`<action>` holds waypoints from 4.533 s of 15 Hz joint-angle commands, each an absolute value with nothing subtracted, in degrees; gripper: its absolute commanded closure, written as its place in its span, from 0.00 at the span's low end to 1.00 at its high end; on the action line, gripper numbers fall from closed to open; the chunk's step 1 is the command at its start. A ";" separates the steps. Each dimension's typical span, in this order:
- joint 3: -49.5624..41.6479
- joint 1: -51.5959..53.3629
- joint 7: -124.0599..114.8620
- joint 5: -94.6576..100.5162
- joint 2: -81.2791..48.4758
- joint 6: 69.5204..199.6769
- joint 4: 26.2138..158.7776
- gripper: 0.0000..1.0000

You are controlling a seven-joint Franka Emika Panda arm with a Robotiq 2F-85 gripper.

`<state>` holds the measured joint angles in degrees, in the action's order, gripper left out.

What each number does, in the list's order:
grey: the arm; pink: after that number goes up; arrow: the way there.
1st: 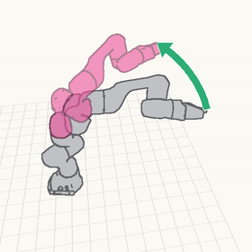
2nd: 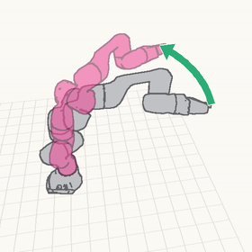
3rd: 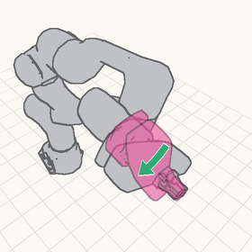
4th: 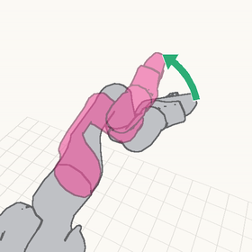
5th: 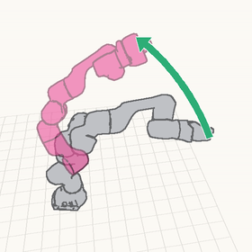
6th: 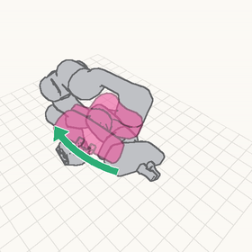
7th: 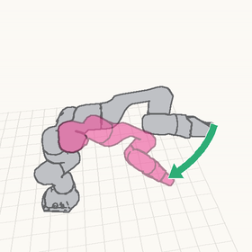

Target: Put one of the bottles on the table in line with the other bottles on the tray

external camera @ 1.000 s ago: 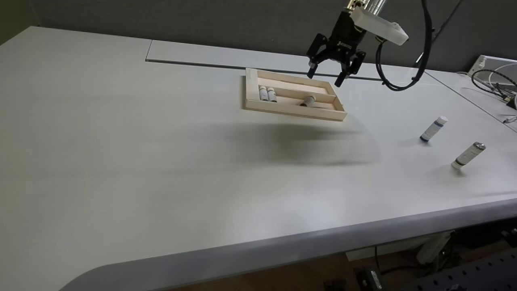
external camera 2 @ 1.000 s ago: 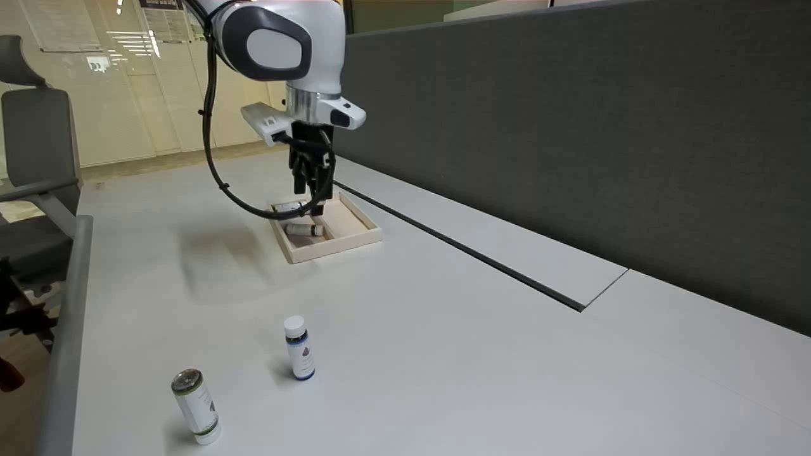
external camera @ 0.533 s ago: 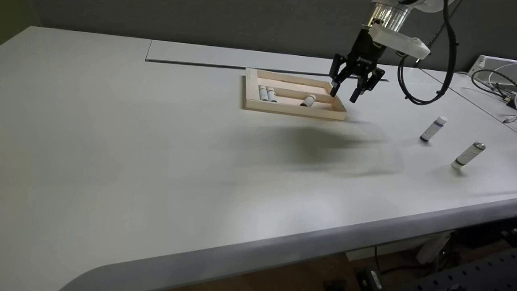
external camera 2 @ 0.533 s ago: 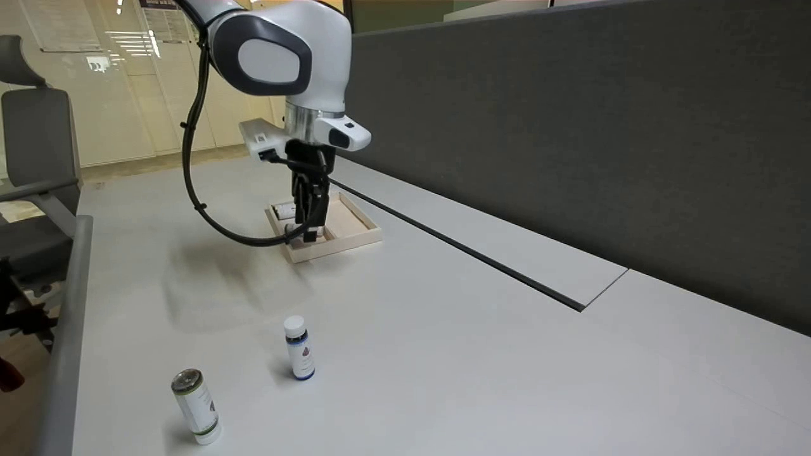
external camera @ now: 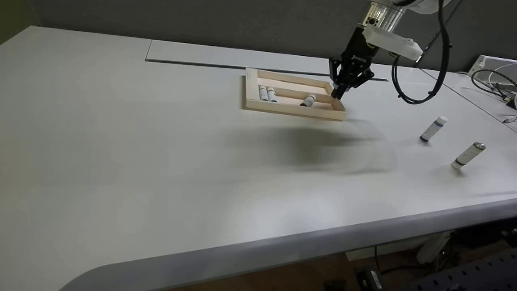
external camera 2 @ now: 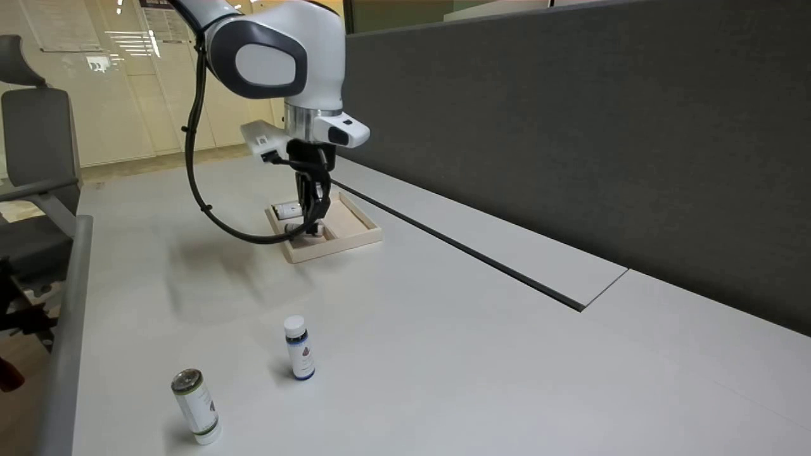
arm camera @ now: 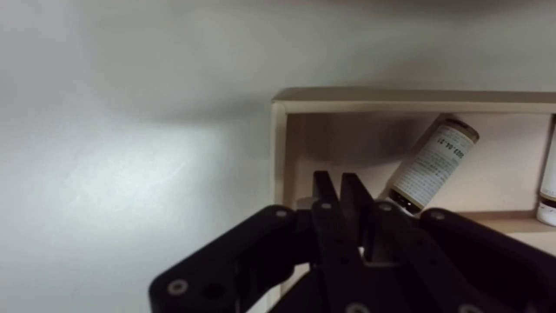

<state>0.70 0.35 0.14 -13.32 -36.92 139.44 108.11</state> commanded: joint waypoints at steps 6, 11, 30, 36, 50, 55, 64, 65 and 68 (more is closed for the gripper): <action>0.57 1.77 -3.62 -10.96 -39.36 139.97 107.38 1.00; 0.94 3.22 -2.90 -9.18 -39.98 146.55 108.67 1.00; 9.79 -1.09 0.28 -12.10 -41.19 157.03 109.72 1.00; 13.24 -3.63 2.41 -15.47 -42.00 153.83 108.11 1.00; 13.29 -2.39 2.89 -15.77 -42.20 150.64 106.09 1.00; 11.17 -1.42 2.22 -14.86 -43.80 150.81 104.90 1.00; 11.48 1.15 2.40 -13.87 -46.61 150.16 101.11 1.00; 11.67 1.52 2.49 -13.79 -46.65 150.24 100.82 1.00; 12.43 2.21 3.01 -13.91 -46.49 150.48 100.37 1.00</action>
